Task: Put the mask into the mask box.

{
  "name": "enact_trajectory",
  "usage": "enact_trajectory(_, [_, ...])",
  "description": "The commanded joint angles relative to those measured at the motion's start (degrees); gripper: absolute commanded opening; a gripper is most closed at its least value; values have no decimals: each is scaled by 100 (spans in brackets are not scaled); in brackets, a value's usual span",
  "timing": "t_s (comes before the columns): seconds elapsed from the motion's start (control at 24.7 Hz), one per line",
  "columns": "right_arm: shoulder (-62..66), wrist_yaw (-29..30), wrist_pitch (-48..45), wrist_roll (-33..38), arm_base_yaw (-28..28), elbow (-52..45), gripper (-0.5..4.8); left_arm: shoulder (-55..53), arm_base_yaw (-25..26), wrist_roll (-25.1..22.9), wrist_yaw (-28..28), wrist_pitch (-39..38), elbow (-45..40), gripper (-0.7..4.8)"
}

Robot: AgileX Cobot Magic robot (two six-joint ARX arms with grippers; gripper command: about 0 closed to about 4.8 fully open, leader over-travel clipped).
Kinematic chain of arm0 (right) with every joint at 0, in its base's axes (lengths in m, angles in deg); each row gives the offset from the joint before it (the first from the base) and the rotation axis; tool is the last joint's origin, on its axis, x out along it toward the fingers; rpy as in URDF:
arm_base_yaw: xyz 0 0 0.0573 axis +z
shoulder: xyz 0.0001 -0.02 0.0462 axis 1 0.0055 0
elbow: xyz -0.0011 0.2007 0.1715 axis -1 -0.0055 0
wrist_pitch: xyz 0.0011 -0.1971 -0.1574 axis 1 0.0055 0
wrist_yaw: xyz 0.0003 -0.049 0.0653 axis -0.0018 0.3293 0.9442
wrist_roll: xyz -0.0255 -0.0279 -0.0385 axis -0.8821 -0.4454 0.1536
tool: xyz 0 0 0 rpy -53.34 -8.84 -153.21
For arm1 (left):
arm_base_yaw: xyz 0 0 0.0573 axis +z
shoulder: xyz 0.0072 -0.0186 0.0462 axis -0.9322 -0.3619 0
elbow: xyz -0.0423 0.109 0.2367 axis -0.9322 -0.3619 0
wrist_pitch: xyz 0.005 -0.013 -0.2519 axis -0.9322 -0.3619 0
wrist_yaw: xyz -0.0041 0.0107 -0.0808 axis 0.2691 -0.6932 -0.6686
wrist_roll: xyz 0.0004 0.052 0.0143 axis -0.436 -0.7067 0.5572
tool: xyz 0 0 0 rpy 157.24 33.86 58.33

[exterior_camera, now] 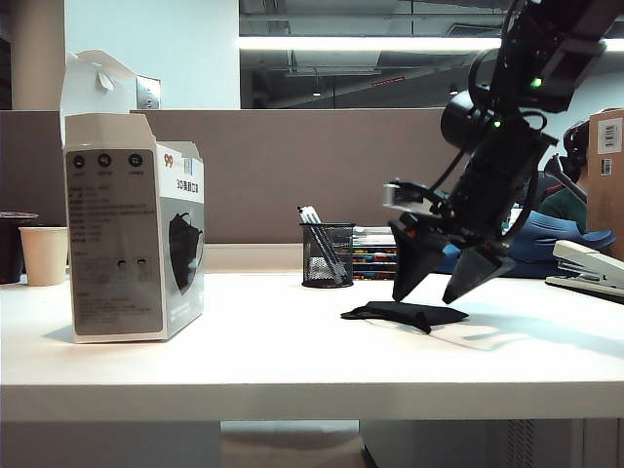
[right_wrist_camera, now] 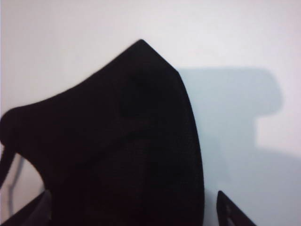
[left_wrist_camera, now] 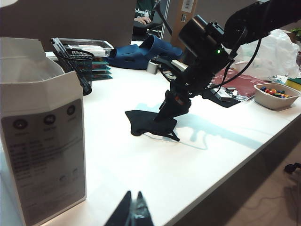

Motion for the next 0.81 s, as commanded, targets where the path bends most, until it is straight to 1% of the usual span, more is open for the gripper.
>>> enact_trajectory(0.04, [90, -24, -76, -11, 7, 22, 425, -7, 11, 20, -4, 33, 39, -6])
enact_trajectory(0.28, [240, -28, -125, -9, 7, 24, 416, -4, 11, 20, -4, 39, 39, -6])
enact_trajectory(0.32, [278, -28, -125, -9, 7, 24, 391, -4, 11, 17, -4, 42, 39, -6])
enact_trajectory(0.36, [302, -28, -116, -9, 7, 24, 349, -4, 11, 17, -4, 44, 39, -6])
enact_trajectory(0.4, [334, -28, -90, -11, 7, 20, 222, -4, 11, 20, -4, 76, 39, -6])
enact_trajectory(0.44, [339, -28, -101, -11, 7, 20, 153, -4, 11, 20, -4, 131, 39, -6])
enact_trajectory(0.57, [339, -26, -175, -11, 9, 22, 101, -4, 11, 22, -4, 221, 39, -6])
enact_trajectory(0.65, [339, -28, -212, -11, 9, 22, 43, -4, 11, 22, -2, 256, 39, -6])
enact_trajectory(0.69, [339, -26, -249, -9, 11, 22, -9, -4, 11, 22, -4, 256, 39, -6])
enact_trajectory(0.81, [334, 15, -389, -9, 13, 22, -8, -4, 11, 20, -2, 256, 39, -6])
